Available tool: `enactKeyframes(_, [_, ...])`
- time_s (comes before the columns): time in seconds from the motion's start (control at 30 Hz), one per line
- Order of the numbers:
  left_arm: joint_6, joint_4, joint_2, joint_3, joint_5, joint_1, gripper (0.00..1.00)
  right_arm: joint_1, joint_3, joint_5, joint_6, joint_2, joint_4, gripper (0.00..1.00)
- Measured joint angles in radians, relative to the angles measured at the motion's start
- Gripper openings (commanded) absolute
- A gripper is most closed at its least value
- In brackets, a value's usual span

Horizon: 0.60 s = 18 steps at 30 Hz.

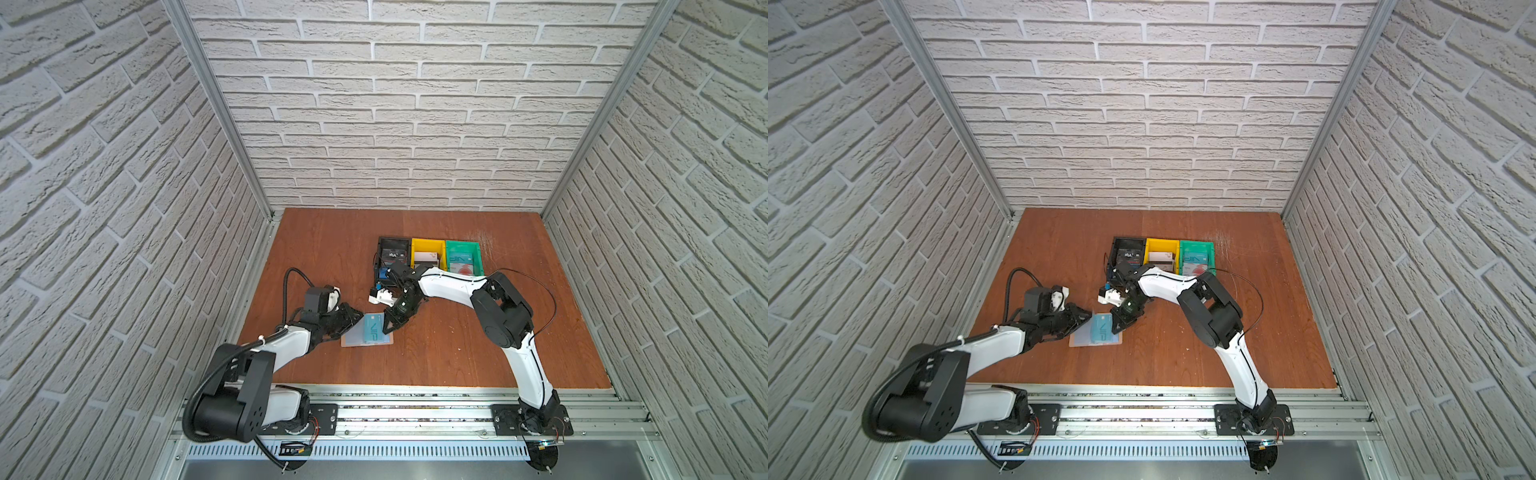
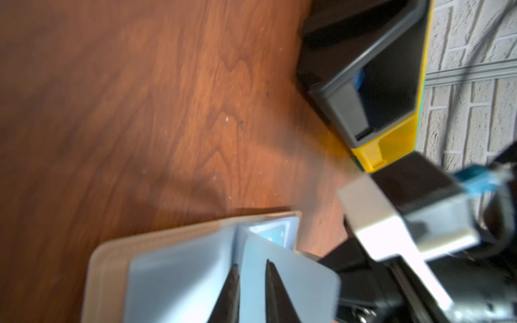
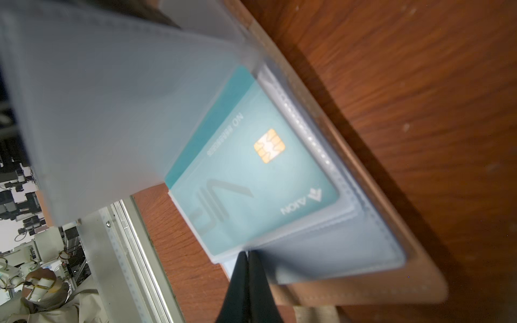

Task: Take the credit cards out of the card holder
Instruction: Flip over the card slot in the card holder.

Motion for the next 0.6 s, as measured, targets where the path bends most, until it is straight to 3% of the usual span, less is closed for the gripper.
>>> enactKeyframes(0.23, [0.027,-0.175,-0.146,0.02,-0.054,0.023,0.21,0.0,0.003,-0.002,0.0,0.002,-0.002,0.06])
enactKeyframes(0.6, [0.029,-0.187,-0.039,-0.02,-0.069,0.029,0.17,0.001,0.024,0.018,-0.004,0.002,-0.03,0.06])
